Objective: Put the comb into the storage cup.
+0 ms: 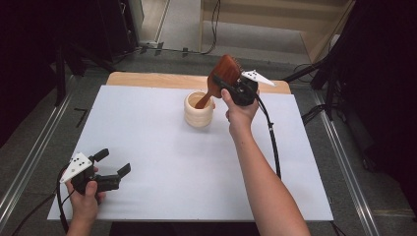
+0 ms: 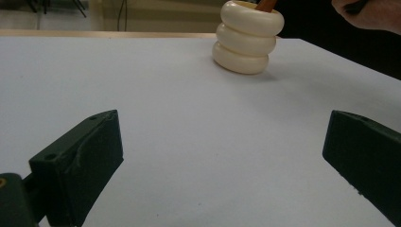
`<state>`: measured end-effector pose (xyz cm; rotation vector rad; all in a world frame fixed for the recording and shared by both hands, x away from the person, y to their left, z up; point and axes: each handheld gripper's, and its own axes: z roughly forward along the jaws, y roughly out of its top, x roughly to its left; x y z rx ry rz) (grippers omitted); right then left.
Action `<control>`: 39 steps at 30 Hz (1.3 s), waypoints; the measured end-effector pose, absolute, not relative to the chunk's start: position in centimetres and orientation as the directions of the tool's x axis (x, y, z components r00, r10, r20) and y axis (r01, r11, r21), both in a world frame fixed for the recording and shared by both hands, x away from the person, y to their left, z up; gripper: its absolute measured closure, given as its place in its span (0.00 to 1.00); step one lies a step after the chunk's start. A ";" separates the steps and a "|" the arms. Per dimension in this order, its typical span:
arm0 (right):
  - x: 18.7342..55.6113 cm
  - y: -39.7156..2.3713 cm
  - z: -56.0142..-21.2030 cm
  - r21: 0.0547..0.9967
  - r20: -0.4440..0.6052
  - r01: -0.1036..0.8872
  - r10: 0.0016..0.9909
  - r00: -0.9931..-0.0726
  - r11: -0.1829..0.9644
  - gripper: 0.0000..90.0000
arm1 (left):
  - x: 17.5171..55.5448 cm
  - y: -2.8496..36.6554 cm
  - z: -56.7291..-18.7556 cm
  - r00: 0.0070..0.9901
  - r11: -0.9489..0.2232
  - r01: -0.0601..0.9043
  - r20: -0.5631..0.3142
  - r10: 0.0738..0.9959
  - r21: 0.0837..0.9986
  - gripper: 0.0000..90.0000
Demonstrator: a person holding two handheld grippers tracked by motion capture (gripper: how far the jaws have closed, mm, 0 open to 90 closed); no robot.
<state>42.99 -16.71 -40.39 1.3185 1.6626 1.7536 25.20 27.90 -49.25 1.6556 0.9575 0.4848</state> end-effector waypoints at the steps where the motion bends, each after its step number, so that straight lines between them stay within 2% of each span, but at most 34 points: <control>1: 43.1 -16.6 -40.6 0.922 0.358 0.319 0.800 -0.481 -0.220 0.59 | 25.2 27.9 -49.2 0.589 -0.064 0.341 -0.160 0.792 0.938 0.00; 18: 43.9 -15.0 -43.7 0.903 0.378 0.370 0.810 -0.448 -0.217 0.59 | 25.3 27.9 -49.2 0.591 -0.063 0.344 -0.164 0.790 0.937 0.00; 39: 44.5 -14.2 -45.2 0.849 0.489 0.415 0.781 -0.388 -0.326 0.58 | 25.3 27.9 -49.2 0.592 -0.063 0.345 -0.165 0.789 0.936 0.00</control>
